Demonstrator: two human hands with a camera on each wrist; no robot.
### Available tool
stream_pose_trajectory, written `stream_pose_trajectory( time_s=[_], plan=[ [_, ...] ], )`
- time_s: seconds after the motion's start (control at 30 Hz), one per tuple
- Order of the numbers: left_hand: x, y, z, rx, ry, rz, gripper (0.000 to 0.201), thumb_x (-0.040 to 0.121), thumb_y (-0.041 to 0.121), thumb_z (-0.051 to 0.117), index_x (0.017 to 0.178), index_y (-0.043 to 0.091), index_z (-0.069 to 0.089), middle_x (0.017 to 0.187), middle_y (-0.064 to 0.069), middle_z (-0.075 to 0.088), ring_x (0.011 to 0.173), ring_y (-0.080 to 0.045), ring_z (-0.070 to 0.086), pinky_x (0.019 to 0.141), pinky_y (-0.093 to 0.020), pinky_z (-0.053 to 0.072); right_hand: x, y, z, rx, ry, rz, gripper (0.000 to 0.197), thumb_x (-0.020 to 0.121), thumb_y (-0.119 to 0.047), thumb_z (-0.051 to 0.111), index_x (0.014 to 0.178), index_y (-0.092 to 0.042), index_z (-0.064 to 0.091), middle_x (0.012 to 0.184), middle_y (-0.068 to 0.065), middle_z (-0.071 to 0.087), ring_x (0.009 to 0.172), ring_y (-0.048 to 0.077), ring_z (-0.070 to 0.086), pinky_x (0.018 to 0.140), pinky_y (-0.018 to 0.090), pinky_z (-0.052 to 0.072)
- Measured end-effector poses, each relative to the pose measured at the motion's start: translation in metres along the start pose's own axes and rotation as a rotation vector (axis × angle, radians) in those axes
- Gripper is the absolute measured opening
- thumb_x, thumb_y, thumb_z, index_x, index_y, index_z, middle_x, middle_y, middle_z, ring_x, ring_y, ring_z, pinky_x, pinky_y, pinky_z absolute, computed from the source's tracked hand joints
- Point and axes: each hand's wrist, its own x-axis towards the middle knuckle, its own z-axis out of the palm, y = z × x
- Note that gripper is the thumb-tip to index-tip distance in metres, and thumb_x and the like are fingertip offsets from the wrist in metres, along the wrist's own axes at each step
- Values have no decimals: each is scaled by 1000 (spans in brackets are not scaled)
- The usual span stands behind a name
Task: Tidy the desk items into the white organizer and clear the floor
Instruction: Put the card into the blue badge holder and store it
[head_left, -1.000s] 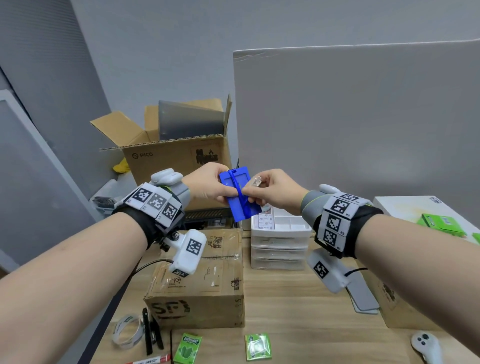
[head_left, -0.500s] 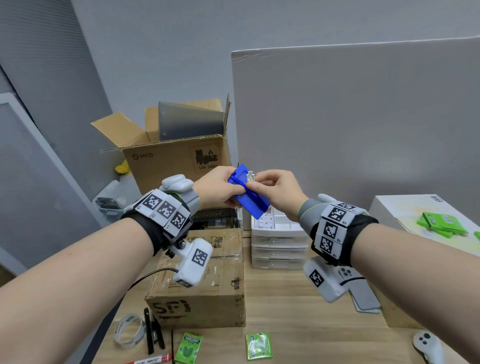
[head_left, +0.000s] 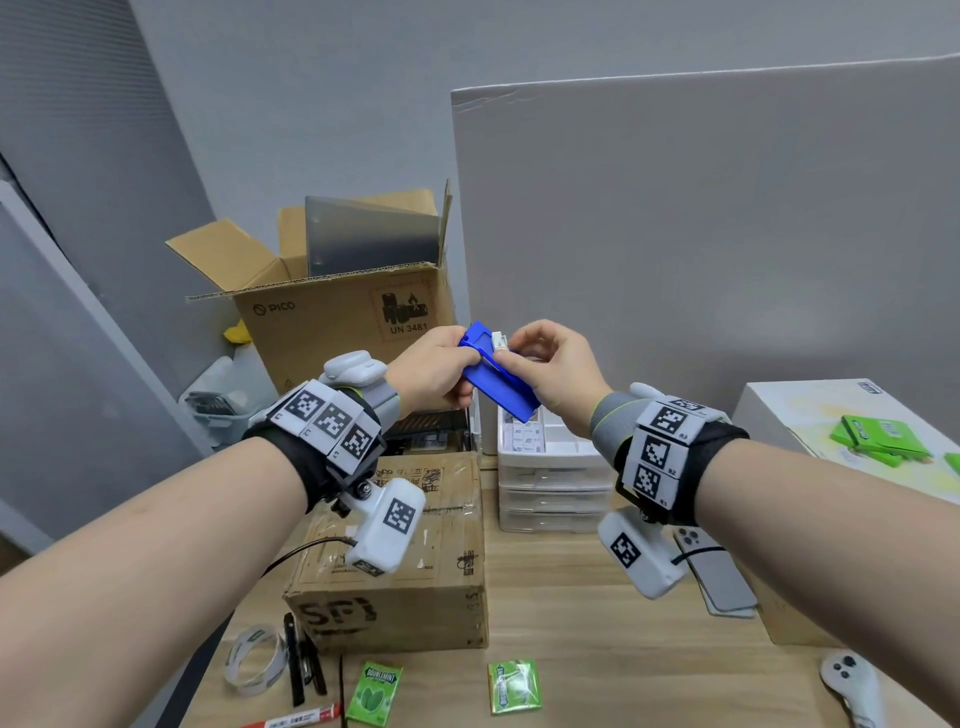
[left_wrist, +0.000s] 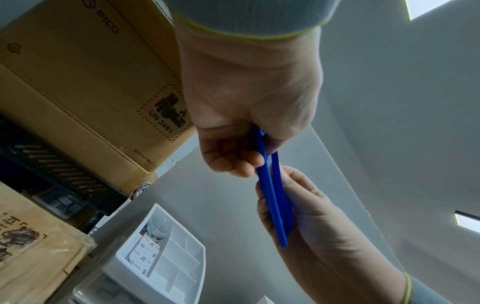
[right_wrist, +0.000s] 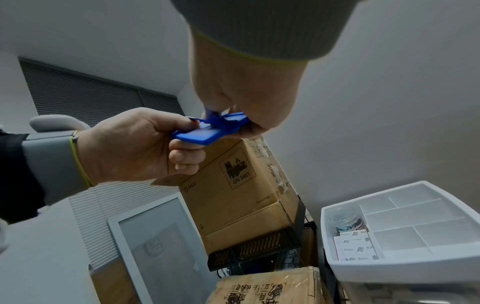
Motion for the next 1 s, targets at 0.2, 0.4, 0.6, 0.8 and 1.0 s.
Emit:
stream_pose_trajectory(
  time_s=[0.2,0.4,0.6,0.8,1.0],
  plan=[
    [2,-2,-1,-39,8,-29,23,103,9,35,117,2,53,64,-9,49,50,-16,47,51,-26,46,0,2,4,3,-4,14,6,85,-15,77,88,-17,73,89,-2,72,74,6,64,72,22,58],
    [6,-8,-5,5,-17,-6,19,104,14,38,109,6,54,60,-5,52,50,-15,50,55,-28,47,2,6,5,38,-43,44,4,88,-15,74,89,-19,75,93,1,74,79,7,68,69,19,56],
    [8,-14,-4,-19,1,-14,20,102,11,34,99,7,53,61,-10,48,50,-22,49,52,-29,44,3,7,7,30,-113,86,13,90,-20,71,96,-8,77,83,-3,72,69,5,64,60,16,49],
    [10,-9,-5,-35,13,-71,14,94,11,40,97,4,53,61,-16,49,49,-26,49,54,-30,45,3,11,9,27,-133,127,14,84,-3,76,95,-10,71,98,4,69,70,9,63,48,14,46],
    [10,-21,-4,79,51,41,24,99,27,58,85,8,59,55,-9,53,45,-22,49,46,-28,44,3,14,8,89,-162,131,26,81,-3,78,90,-14,57,88,6,71,69,12,67,52,19,49]
  ],
)
